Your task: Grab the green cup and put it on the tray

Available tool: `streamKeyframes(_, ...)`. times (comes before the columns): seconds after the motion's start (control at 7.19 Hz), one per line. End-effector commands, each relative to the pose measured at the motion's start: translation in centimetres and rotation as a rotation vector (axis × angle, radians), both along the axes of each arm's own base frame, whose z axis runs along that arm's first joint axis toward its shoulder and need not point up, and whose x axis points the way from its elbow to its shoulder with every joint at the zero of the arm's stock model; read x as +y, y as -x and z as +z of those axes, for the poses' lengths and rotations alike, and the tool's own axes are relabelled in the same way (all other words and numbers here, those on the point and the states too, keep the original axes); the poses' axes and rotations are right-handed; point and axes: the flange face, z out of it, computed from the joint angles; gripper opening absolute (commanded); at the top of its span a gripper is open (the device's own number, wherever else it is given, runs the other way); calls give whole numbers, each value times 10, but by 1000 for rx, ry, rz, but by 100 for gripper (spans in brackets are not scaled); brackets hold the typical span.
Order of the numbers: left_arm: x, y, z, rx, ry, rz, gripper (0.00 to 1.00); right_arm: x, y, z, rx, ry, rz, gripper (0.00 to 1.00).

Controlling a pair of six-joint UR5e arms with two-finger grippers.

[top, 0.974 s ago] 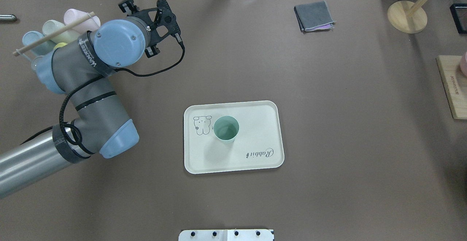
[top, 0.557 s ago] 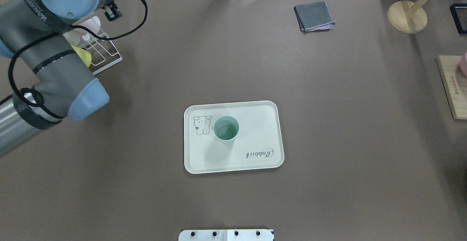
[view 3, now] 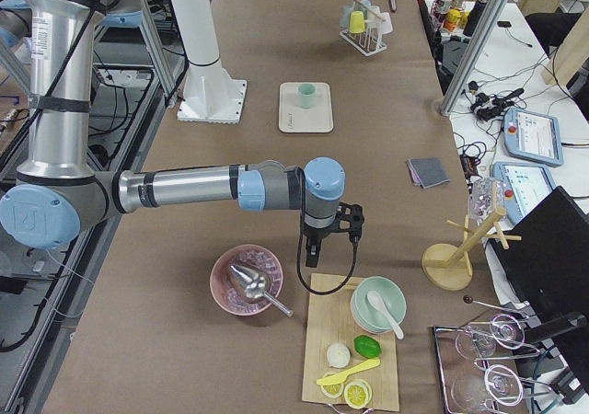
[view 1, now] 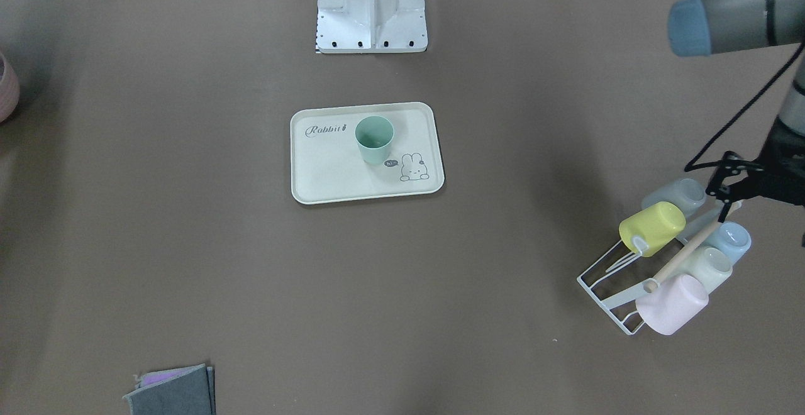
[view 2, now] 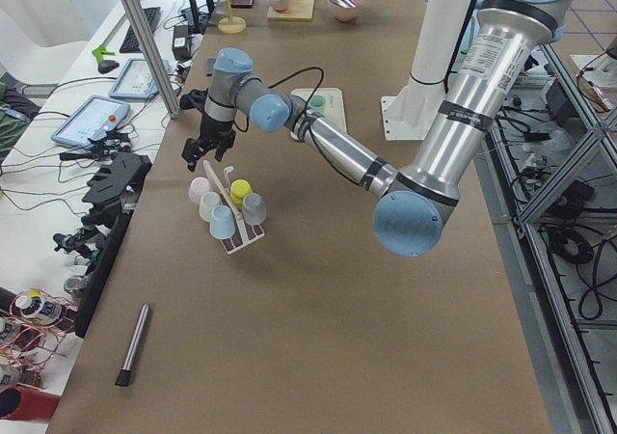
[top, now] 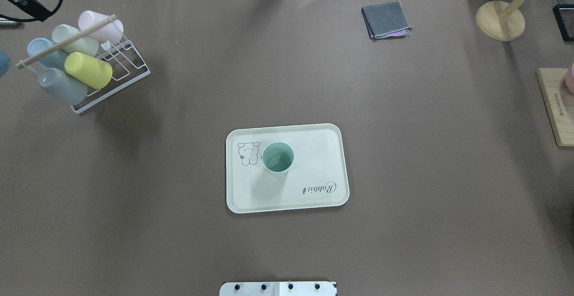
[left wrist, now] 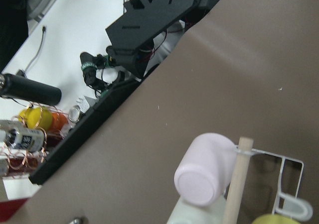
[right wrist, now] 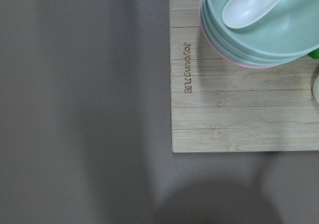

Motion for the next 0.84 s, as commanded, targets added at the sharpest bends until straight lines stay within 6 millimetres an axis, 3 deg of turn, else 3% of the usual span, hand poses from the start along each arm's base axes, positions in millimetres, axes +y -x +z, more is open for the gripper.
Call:
streamKeyframes(0.0, 49, 79, 112, 151, 256, -30, 98, 0, 0, 1, 1, 1, 0, 100)
streamKeyframes(0.28, 113, 140, 194, 237, 430, -115, 98, 0, 0, -1, -2, -2, 0, 100)
streamKeyframes(0.42, 143, 157, 222, 274, 492, -145, 98, -1, 0, -2, -1, -3, 0, 100)
streamKeyframes(0.7, 169, 174, 240, 330, 631, -185, 98, -1, 0, -2, -1, -5, 0, 100)
